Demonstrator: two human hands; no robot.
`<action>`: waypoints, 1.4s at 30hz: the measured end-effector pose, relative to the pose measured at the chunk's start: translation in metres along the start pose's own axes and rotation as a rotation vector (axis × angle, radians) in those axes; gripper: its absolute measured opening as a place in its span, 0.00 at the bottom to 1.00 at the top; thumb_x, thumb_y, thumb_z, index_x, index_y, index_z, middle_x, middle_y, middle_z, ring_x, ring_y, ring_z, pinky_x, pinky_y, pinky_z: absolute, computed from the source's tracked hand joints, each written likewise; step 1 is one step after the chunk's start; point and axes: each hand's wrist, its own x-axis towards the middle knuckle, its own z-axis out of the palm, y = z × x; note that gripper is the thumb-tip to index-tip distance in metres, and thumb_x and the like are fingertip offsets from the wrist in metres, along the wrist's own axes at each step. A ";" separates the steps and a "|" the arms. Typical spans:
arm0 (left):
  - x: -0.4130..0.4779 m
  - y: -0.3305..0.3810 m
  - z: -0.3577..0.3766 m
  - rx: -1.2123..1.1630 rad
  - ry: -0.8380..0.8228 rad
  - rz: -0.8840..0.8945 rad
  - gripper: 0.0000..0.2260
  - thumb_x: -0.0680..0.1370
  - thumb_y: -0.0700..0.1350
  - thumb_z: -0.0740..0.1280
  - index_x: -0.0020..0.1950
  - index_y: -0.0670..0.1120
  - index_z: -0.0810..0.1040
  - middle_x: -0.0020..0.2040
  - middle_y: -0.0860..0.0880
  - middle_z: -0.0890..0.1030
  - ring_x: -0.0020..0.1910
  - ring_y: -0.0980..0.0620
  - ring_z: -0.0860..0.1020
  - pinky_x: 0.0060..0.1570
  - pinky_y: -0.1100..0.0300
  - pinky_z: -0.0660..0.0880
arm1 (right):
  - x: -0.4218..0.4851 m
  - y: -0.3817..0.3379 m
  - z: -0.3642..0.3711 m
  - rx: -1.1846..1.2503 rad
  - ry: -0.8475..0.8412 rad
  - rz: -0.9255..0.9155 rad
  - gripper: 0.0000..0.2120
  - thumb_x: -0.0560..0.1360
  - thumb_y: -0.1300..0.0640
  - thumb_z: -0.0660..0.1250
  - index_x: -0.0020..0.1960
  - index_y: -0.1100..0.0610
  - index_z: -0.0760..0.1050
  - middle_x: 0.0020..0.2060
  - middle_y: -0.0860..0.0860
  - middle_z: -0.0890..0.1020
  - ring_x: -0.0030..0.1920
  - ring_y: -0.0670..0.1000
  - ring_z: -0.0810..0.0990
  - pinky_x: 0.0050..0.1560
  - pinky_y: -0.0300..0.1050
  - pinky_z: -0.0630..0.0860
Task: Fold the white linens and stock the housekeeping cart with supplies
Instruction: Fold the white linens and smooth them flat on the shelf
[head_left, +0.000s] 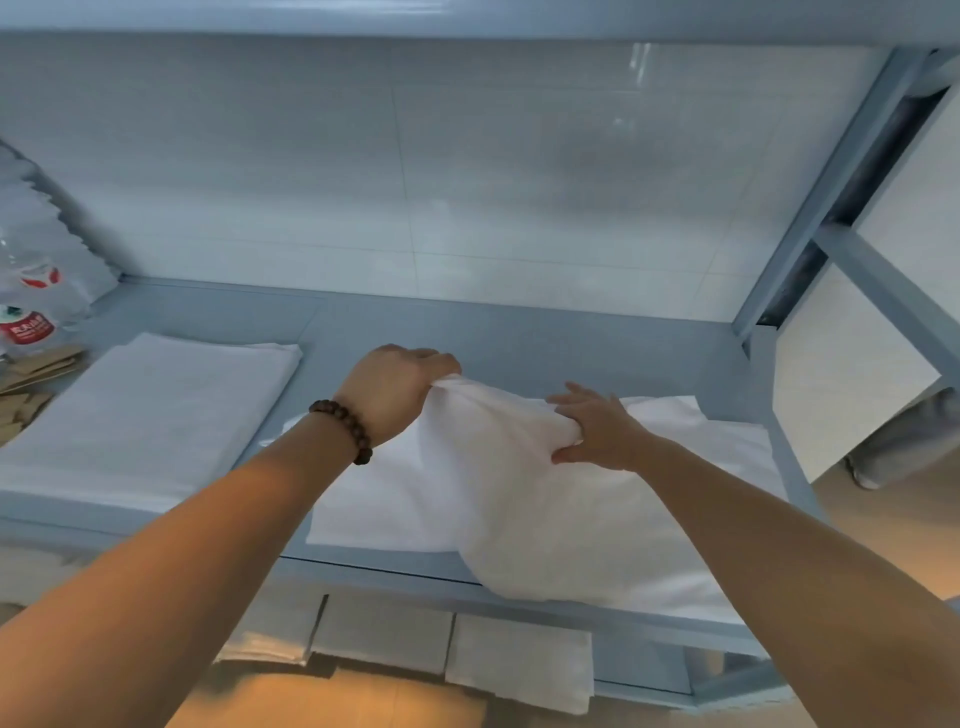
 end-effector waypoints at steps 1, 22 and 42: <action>-0.002 0.000 -0.002 0.012 -0.005 0.010 0.18 0.71 0.28 0.60 0.54 0.44 0.80 0.45 0.44 0.82 0.37 0.40 0.77 0.38 0.49 0.75 | -0.001 -0.001 0.000 0.001 0.027 -0.001 0.23 0.68 0.45 0.74 0.59 0.54 0.75 0.64 0.50 0.75 0.71 0.52 0.64 0.70 0.59 0.57; -0.061 0.008 -0.038 -0.038 0.011 0.014 0.17 0.73 0.35 0.56 0.55 0.48 0.78 0.46 0.46 0.81 0.43 0.42 0.78 0.40 0.50 0.75 | -0.160 -0.067 -0.021 -0.265 0.352 0.056 0.14 0.78 0.43 0.62 0.53 0.53 0.75 0.43 0.52 0.78 0.44 0.54 0.78 0.41 0.48 0.73; -0.195 0.078 -0.064 0.041 -0.053 0.091 0.17 0.69 0.27 0.64 0.51 0.44 0.80 0.43 0.43 0.81 0.35 0.40 0.78 0.31 0.50 0.74 | -0.287 -0.123 0.050 -0.273 0.340 -0.054 0.19 0.77 0.38 0.59 0.52 0.53 0.74 0.41 0.50 0.79 0.39 0.53 0.78 0.34 0.45 0.66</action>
